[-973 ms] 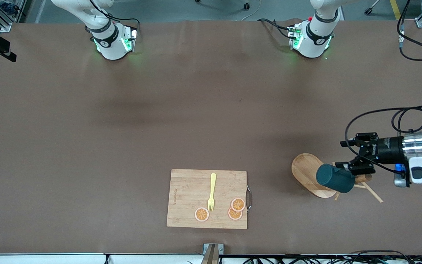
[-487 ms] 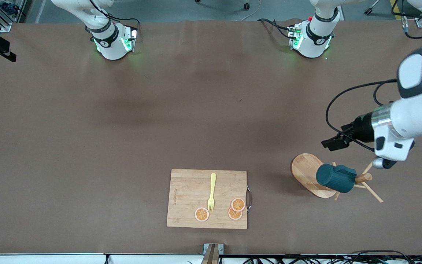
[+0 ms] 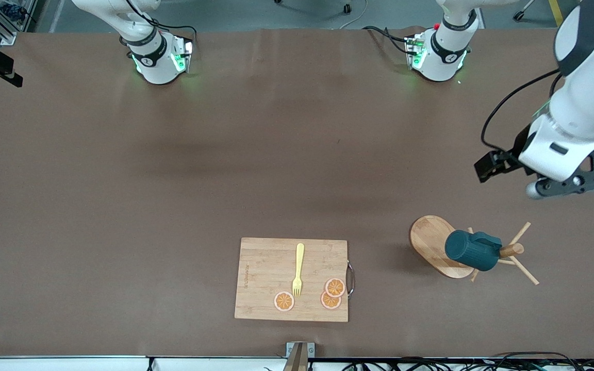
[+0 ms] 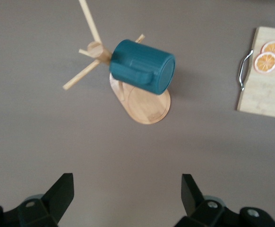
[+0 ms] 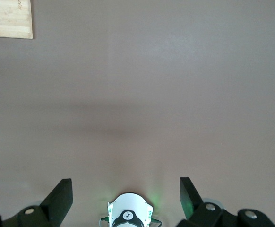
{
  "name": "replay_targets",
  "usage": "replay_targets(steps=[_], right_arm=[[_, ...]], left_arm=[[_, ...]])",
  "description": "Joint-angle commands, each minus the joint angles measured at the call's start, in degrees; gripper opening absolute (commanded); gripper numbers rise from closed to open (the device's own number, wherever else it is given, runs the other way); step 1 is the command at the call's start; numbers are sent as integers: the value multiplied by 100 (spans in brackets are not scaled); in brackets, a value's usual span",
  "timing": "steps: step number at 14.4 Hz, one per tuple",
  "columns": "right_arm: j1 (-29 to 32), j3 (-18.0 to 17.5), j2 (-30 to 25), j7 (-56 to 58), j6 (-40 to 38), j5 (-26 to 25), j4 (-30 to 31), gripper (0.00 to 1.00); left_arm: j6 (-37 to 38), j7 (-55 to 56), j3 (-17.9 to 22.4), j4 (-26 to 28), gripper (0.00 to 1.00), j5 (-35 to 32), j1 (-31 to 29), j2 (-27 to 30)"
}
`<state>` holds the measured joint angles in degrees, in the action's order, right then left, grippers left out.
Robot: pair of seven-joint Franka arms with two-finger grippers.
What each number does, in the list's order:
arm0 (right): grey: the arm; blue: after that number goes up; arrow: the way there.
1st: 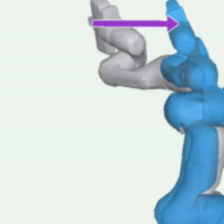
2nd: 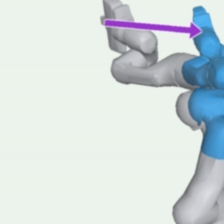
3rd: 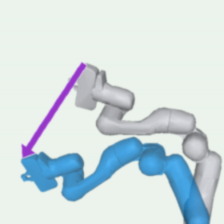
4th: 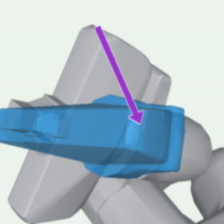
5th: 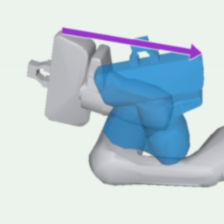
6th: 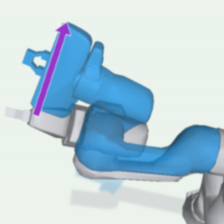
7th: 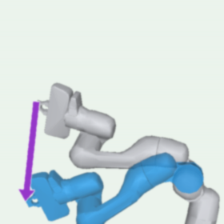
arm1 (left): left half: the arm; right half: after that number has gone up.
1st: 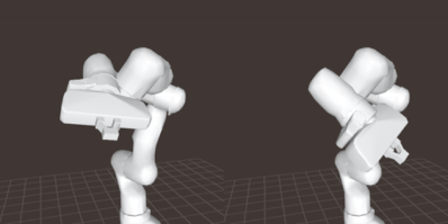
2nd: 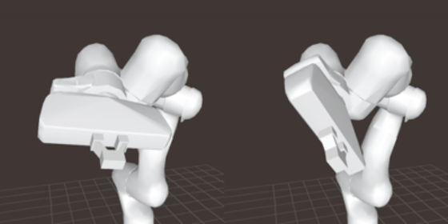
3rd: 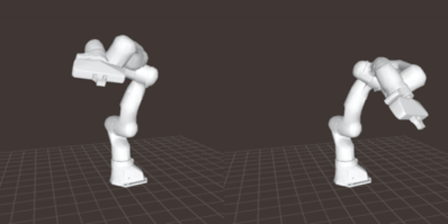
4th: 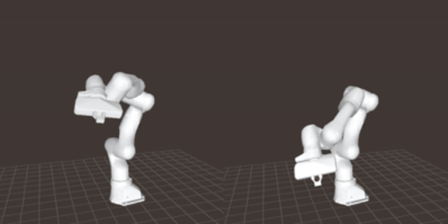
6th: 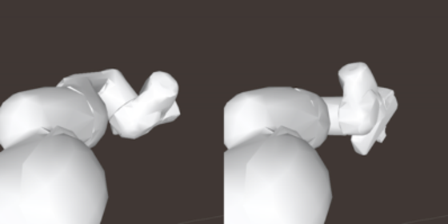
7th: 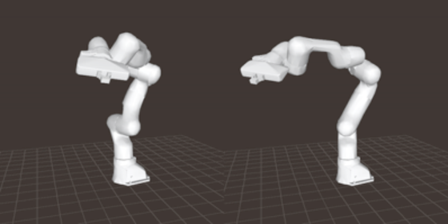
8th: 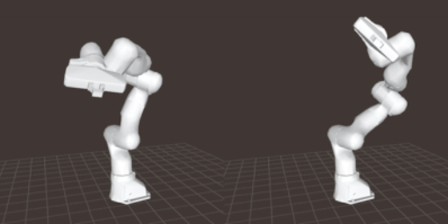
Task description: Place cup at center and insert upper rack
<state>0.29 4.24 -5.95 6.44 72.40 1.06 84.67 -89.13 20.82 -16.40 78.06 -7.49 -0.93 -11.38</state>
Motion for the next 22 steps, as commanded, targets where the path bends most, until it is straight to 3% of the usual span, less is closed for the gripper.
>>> replay_targets(steps=[1,7,12,22], right_arm=[[23,-20,-108,51,46,-27,94,100],[32,-28,-108,42,47,-27,94,100],[85,33,-99,51,47,-18,102,100],[76,33,-99,51,47,-18,102,100]], left_arm=[[421,-401,13,86,100,-95,-4,363],[643,-807,496,639,100,194,137,1102],[643,-1316,1024,1008,100,626,190,1392],[651,-1571,1033,1273,100,776,181,1735]])
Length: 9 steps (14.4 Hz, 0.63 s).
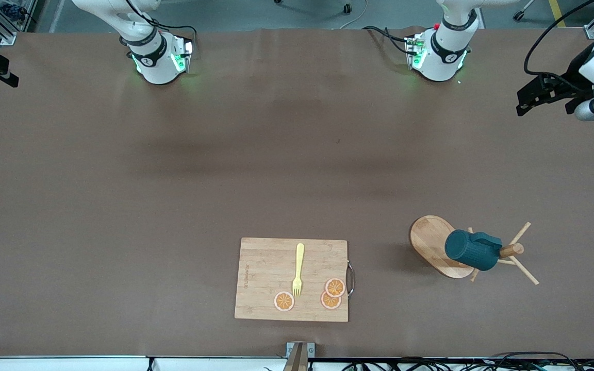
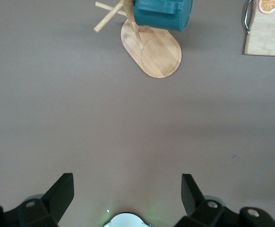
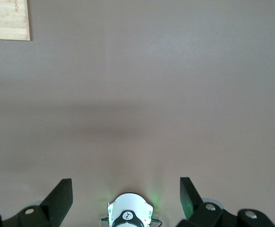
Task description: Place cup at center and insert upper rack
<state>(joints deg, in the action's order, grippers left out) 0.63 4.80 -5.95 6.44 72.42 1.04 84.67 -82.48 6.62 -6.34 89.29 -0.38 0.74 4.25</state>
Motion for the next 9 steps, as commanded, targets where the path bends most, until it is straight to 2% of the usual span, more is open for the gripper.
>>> replay_targets(steps=[1,9], right_arm=[[34,-23,-100,50,44,-7,102,100],[25,-23,-100,50,44,2,102,100]], left_arm=[[-14,-170,19,133,100,64,14,173],[311,-170,-51,-139,100,55,14,164]])
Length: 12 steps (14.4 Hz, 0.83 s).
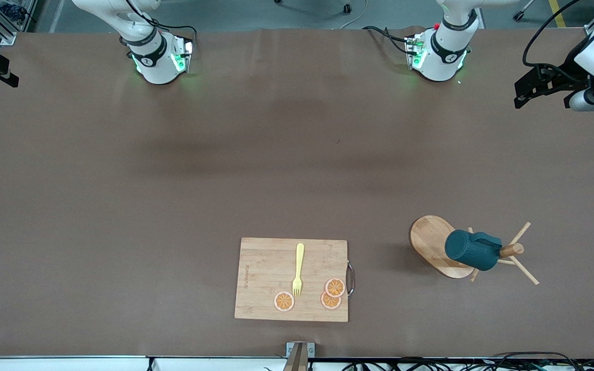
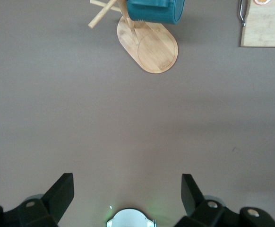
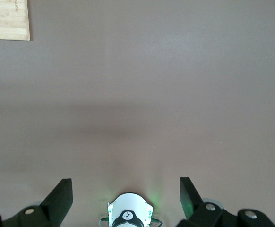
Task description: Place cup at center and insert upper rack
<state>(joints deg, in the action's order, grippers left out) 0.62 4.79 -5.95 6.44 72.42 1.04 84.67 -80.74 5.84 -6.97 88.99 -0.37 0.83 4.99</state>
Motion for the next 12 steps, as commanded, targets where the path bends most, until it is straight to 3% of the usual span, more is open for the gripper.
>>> replay_targets(steps=[1,12], right_arm=[[25,-22,-100,50,44,1,93,100],[25,-22,-100,50,44,10,93,100]], left_arm=[[137,-92,20,-145,100,64,5,81],[137,5,29,-286,100,46,-21,-25]])
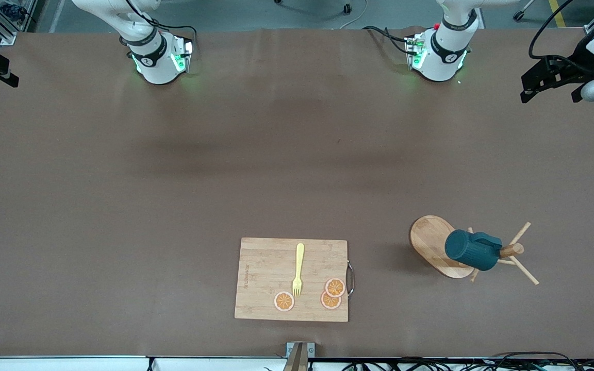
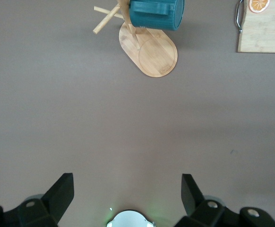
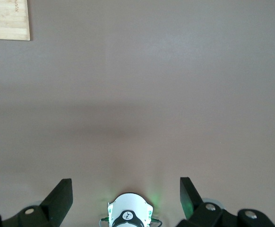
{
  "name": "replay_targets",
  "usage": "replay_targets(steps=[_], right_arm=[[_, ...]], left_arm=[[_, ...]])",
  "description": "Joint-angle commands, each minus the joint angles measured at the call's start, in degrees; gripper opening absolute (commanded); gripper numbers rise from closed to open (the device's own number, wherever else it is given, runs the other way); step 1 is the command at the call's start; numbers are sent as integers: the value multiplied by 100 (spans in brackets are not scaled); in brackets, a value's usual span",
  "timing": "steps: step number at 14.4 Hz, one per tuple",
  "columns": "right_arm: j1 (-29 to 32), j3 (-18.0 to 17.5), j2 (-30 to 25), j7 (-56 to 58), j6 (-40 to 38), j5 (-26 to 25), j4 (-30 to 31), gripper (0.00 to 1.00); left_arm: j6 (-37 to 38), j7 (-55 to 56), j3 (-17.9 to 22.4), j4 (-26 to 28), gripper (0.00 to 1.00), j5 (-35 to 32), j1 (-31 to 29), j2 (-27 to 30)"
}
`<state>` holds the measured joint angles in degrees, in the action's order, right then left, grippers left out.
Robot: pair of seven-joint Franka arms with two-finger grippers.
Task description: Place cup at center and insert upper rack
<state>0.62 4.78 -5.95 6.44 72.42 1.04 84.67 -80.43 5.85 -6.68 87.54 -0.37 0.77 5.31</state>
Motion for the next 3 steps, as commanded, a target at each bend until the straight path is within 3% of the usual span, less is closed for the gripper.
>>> replay_targets(steps=[1,3], right_arm=[[26,-21,-100,50,44,10,93,100],[26,-21,-100,50,44,10,93,100]], left_arm=[[107,-5,0,-140,100,55,-24,-56],[107,-14,0,-140,100,55,-24,-47]])
